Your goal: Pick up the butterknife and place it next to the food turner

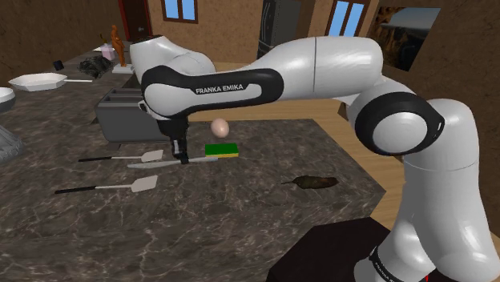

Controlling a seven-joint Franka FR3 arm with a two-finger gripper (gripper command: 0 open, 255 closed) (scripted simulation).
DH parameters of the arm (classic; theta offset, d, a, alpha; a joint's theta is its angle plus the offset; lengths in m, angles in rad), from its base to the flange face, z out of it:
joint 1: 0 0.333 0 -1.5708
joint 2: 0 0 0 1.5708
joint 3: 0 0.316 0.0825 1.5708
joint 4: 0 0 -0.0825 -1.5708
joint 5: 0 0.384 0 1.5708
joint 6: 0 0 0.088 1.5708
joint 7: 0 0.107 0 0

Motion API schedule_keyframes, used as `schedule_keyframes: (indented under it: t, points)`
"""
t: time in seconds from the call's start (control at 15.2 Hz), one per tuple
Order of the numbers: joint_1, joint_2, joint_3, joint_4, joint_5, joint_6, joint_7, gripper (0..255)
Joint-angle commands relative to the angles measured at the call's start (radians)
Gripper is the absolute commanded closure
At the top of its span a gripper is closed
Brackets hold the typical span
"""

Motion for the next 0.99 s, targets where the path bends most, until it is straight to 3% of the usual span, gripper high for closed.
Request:
schedule_keyframes:
  t: [0.0,0.33,0.53,0.66,0.92]
  points:
    - [0.031,0.046,0.008,0.076,-0.003,-0.034,0.034,255]
    - [0.116,0.221,0.022,0.371,-0.012,-0.162,0.106,255]
    - [0.173,0.429,0.015,0.742,-0.017,-0.326,0.122,255]
    - [0.163,0.357,0.02,0.585,-0.015,-0.241,0.132,255]
    - [0.154,0.313,0.024,0.452,-0.014,-0.153,0.142,255]
